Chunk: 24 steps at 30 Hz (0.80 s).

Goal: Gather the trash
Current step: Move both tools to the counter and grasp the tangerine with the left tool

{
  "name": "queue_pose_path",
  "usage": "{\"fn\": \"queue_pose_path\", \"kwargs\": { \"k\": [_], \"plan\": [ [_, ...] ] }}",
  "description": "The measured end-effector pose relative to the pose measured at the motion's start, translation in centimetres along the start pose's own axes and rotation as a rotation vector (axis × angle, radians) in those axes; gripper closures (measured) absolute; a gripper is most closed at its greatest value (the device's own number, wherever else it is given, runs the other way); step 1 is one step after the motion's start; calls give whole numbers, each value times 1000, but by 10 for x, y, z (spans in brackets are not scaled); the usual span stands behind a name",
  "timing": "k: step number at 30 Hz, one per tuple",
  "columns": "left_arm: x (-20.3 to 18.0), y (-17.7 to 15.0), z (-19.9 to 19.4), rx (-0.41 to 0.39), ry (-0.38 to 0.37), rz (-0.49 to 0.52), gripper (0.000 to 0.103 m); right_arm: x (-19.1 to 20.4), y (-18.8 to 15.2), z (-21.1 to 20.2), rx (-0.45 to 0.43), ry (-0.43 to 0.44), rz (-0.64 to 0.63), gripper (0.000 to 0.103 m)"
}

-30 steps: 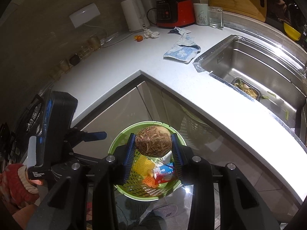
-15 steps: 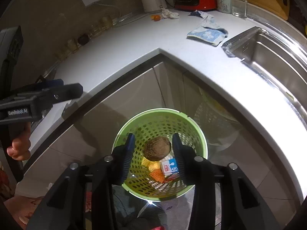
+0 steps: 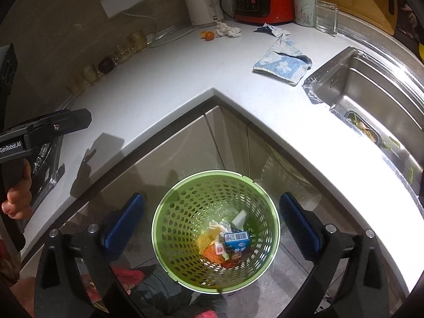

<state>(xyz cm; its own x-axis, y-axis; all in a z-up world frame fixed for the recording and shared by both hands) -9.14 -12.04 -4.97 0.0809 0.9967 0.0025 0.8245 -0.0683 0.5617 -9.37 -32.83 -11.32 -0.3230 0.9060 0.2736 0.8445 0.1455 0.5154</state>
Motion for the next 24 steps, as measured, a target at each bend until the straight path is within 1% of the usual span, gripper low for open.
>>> {"fn": "queue_pose_path", "kwargs": {
  "k": [5,10,16,21,24],
  "plan": [
    [11,32,16,-18,7,36,8,-7,25,7,-11,-16,40,2],
    [28,72,45,-39,4,68,8,-11,60,22,-24,-43,60,2],
    [48,128,96,-72,-1,110,8,-15,114,43,-56,-78,79,2],
    [60,177,145,-101,-4,113,8,-19,160,67,-73,-128,79,2],
    [66,205,178,-106,-21,110,8,-25,184,79,-92,-163,78,2]
  ]
}}
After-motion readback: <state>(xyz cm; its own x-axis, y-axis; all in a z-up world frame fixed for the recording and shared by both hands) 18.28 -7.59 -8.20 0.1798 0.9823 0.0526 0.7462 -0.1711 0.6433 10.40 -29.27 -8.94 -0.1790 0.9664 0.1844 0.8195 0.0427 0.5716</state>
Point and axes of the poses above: each gripper's, at about its wrist camera, not at the fingertips, and z roughly the way its jaws point, x to its left, y to its top, the point moved 3 cm from there along z, roughly the way its jaws point, and after that the axes turned 7 degrees about z, right-handed, at the moved point
